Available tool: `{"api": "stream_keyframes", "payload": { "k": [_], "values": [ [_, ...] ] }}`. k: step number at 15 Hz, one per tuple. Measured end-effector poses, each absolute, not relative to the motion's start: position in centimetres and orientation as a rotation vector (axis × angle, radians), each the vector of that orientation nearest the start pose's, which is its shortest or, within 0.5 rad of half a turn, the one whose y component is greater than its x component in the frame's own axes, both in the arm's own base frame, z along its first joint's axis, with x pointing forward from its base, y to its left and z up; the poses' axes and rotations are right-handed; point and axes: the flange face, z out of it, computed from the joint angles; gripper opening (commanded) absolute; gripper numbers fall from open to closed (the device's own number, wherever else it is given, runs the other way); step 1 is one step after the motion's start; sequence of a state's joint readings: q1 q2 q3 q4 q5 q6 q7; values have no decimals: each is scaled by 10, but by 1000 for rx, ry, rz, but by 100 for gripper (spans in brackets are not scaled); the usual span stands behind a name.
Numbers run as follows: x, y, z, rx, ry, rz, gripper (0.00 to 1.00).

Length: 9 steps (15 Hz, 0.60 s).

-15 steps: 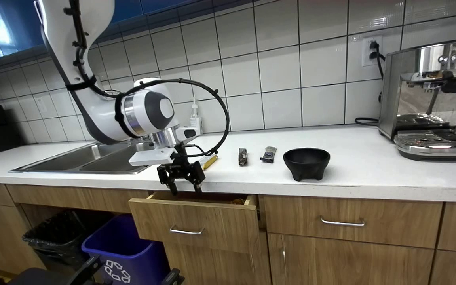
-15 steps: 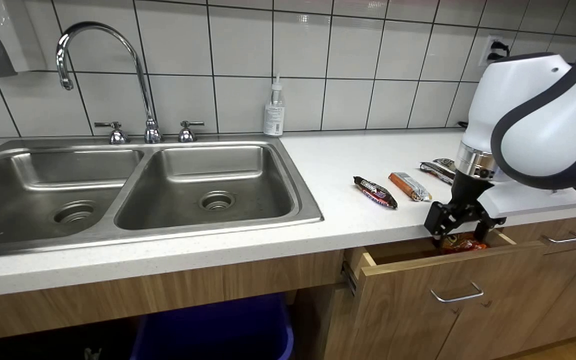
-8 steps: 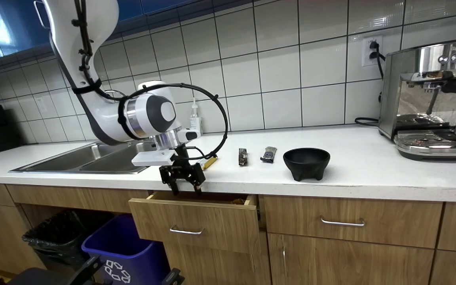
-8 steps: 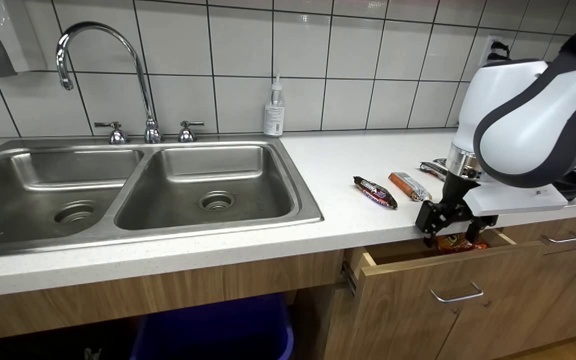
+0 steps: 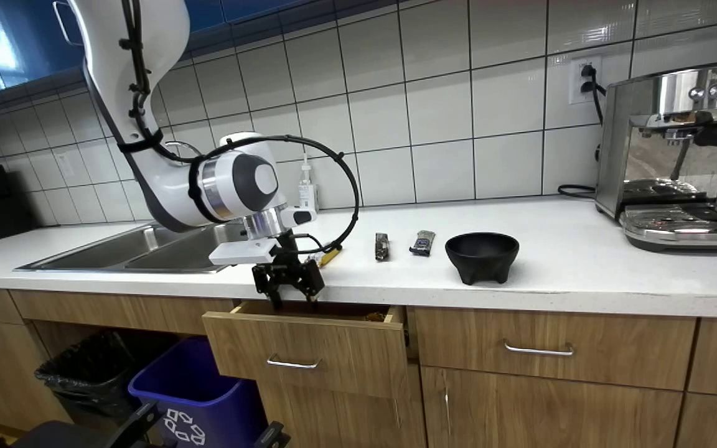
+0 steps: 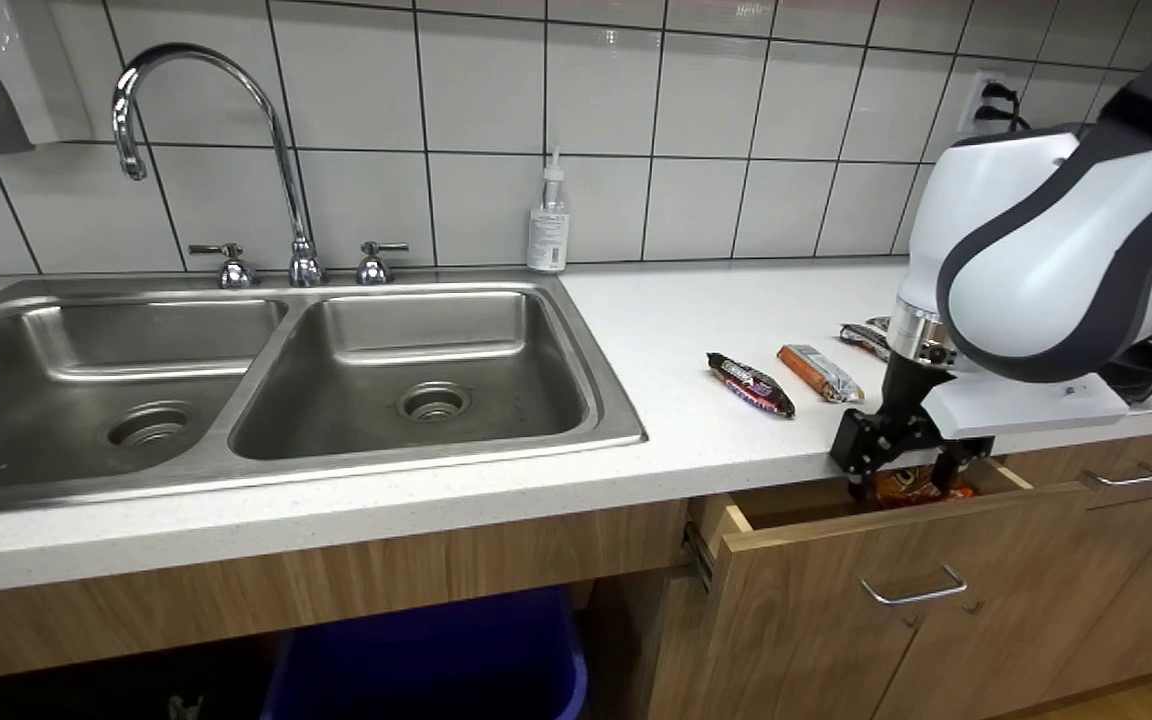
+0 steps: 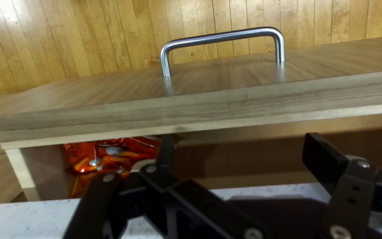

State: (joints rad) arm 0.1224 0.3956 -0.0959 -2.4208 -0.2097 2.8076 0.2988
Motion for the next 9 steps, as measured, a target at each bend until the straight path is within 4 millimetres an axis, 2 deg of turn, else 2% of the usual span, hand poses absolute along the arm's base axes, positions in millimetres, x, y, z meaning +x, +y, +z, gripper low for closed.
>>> {"api": "stream_keyframes", "payload": {
  "k": [9],
  "values": [
    [481,21,140,-3258,94,18,100]
  ]
}}
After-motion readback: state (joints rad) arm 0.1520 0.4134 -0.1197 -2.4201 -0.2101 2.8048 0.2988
